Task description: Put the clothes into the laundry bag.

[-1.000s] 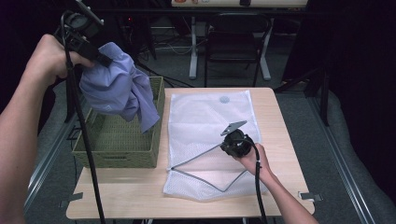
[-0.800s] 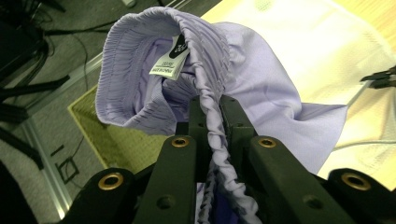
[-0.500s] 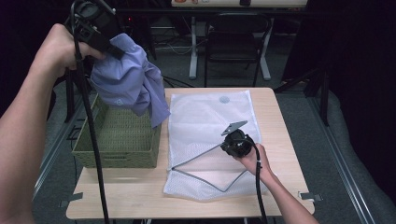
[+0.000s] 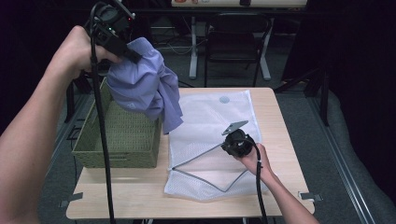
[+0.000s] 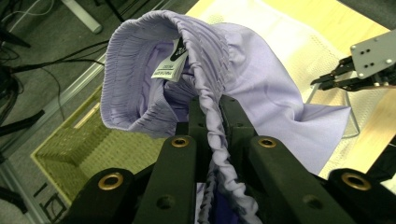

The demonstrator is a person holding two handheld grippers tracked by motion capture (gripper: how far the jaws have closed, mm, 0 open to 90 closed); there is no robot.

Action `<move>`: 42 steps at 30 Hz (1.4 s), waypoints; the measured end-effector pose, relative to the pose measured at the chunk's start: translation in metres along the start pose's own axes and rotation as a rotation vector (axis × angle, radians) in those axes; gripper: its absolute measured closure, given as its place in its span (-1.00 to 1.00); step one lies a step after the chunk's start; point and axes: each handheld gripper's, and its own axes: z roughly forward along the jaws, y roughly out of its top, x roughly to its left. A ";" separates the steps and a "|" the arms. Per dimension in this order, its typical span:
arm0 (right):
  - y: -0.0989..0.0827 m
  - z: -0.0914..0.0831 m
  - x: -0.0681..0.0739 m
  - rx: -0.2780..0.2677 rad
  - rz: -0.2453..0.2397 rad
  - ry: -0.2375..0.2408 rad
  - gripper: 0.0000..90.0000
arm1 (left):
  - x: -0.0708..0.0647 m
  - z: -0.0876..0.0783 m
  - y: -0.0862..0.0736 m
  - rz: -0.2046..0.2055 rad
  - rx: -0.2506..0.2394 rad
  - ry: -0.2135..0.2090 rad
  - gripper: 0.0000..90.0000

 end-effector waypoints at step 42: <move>-0.001 0.001 -0.001 -0.005 0.003 -0.001 0.95 | -0.053 0.040 -0.001 0.174 0.050 -0.178 0.89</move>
